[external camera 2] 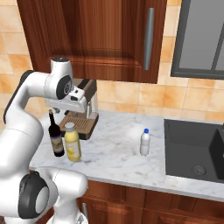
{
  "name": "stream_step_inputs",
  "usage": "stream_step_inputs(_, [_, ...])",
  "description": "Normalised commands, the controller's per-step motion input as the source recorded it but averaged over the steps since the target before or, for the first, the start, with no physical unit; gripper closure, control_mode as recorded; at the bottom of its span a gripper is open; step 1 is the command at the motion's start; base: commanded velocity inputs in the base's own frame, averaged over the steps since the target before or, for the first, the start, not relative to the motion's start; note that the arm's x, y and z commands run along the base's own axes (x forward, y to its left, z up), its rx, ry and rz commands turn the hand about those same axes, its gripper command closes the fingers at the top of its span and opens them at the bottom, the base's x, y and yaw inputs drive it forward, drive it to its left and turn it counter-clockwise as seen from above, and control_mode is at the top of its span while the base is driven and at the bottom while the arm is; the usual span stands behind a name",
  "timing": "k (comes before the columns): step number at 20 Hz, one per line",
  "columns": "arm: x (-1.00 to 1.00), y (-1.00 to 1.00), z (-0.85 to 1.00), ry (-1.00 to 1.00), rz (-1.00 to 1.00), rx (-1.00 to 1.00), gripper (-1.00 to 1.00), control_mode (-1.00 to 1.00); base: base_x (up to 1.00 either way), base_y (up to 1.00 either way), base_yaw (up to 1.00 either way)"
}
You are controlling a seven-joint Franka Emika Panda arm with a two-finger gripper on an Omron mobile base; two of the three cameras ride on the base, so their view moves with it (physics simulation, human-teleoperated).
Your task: Place the drinks on the dining counter in a tight cluster.
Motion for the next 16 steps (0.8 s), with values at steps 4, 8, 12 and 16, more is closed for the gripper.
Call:
stream_step_inputs(4, [-0.06,0.07,-0.12,0.14,-0.03,0.00,-1.00,-1.00,0.00,0.00,0.00])
stream_step_inputs(8, [-0.01,0.00,-0.22,0.08,0.00,-0.02,-1.00,-1.00,0.00,0.00,0.00])
stream_step_inputs(12, [0.00,0.00,-0.25,0.01,0.00,-0.04,-1.00,-1.00,0.00,0.00,0.00])
stream_step_inputs(16, [-0.06,-0.03,-0.21,0.00,0.00,-0.03,-1.00,-1.00,0.00,0.00,0.00])
